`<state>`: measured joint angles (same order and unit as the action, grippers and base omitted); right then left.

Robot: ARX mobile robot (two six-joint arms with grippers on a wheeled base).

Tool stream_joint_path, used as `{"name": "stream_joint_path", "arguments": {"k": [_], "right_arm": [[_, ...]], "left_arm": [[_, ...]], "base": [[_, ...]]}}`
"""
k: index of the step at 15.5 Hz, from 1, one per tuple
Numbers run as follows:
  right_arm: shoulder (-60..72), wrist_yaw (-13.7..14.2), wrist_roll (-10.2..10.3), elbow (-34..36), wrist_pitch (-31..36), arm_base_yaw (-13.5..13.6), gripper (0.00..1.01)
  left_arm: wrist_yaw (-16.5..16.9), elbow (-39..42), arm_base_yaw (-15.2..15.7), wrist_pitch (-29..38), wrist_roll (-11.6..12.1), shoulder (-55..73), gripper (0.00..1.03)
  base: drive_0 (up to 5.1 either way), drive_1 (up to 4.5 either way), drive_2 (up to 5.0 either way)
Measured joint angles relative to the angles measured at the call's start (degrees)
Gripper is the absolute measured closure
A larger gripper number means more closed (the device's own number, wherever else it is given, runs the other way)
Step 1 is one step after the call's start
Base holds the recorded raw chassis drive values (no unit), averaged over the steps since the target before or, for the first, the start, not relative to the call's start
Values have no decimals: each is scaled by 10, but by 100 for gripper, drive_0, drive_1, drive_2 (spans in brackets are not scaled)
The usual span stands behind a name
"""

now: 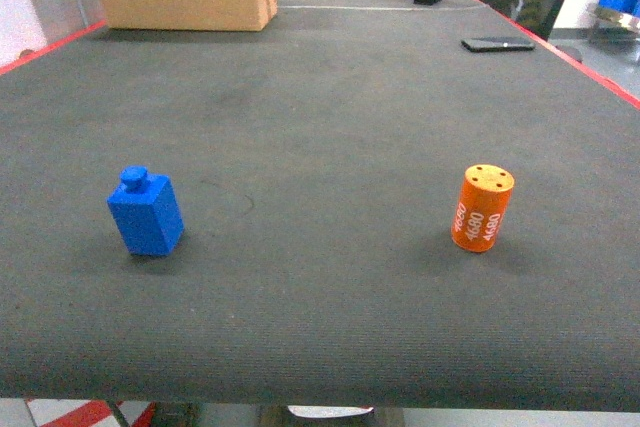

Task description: Sort blue parts and orange caps into right shelf containers

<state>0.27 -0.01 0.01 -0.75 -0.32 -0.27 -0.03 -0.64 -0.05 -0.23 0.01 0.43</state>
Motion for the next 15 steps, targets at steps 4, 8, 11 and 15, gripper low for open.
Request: {"name": "stream_joint_path", "arguments": {"k": [4, 8, 11, 15], "right_arm": [[0, 0, 0, 0, 0, 0, 3], [0, 0, 0, 0, 0, 0, 3], [0, 0, 0, 0, 0, 0, 3], [161, 66, 9, -24, 58, 84, 3]], "left_arm": [[0, 0, 0, 0, 0, 0, 5], [0, 0, 0, 0, 0, 0, 5], [0, 0, 0, 0, 0, 0, 5], [-151, -13, -64, 120, 17, 150, 5]], "base": [[0, 0, 0], [0, 0, 0], [0, 0, 0], [0, 0, 0]]}}
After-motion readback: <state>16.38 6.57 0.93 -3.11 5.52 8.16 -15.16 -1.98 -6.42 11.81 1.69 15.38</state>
